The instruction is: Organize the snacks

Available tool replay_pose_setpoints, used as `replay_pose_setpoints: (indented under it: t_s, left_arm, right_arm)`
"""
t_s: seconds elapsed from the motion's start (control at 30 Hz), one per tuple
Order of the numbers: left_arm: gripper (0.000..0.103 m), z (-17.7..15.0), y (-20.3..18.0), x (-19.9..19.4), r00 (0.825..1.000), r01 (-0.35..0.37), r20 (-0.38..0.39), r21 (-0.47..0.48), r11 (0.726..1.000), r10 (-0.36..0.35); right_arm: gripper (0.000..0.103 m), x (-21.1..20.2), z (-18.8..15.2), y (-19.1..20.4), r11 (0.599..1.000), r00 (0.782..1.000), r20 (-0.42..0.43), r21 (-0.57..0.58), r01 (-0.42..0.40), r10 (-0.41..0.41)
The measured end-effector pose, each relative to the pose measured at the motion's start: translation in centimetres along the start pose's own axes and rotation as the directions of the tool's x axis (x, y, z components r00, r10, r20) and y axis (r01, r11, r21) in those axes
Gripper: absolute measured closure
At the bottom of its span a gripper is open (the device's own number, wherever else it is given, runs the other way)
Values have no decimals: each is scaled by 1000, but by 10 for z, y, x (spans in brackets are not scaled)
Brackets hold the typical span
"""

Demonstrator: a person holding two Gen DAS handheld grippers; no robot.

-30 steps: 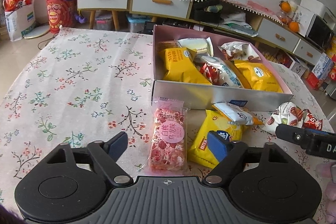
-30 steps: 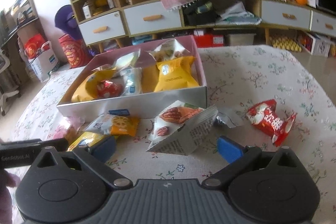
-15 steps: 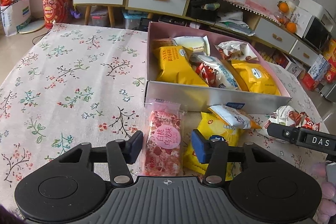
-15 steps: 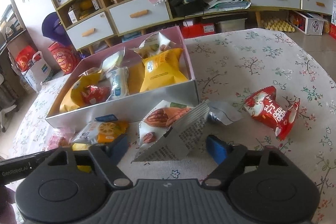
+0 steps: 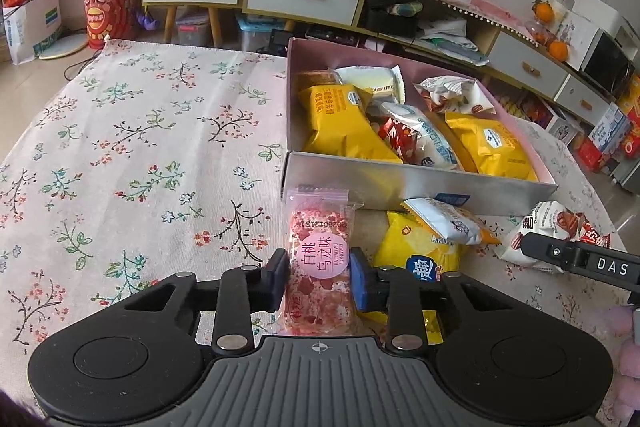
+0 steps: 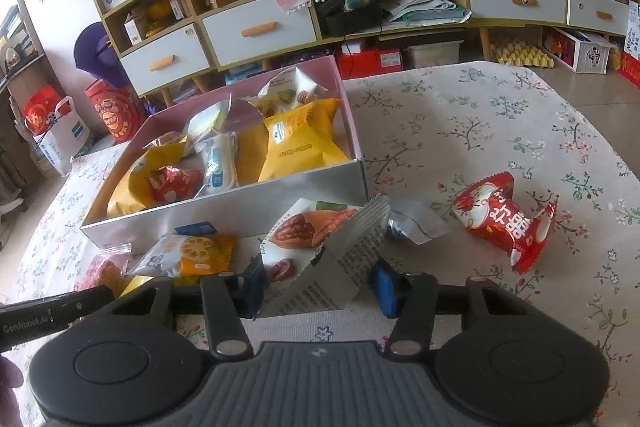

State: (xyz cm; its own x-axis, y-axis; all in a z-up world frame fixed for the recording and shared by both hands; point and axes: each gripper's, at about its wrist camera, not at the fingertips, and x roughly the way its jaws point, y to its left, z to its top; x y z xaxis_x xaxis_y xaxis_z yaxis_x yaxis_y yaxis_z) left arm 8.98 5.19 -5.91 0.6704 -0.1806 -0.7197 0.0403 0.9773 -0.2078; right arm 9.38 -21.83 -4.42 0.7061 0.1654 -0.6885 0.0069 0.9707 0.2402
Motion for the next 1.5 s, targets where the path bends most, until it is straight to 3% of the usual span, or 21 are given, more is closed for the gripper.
replay_pose_setpoints:
  t_s: [0.47, 1.1, 1.5]
  left_arm:
    - [74, 9, 6, -14, 1000, 26, -5, -56, 998, -27]
    - [74, 26, -11, -37, 994, 84, 74, -81, 993, -78]
    - [74, 53, -14, -32, 991, 119, 77, -136, 984, -110]
  right_arm:
    - [66, -18, 11, 2, 997, 999, 1, 50, -51, 51]
    - [66, -32, 32, 22, 992, 995, 23, 72, -102, 100]
    - [66, -18, 57, 28, 980, 993, -49, 178, -93, 103]
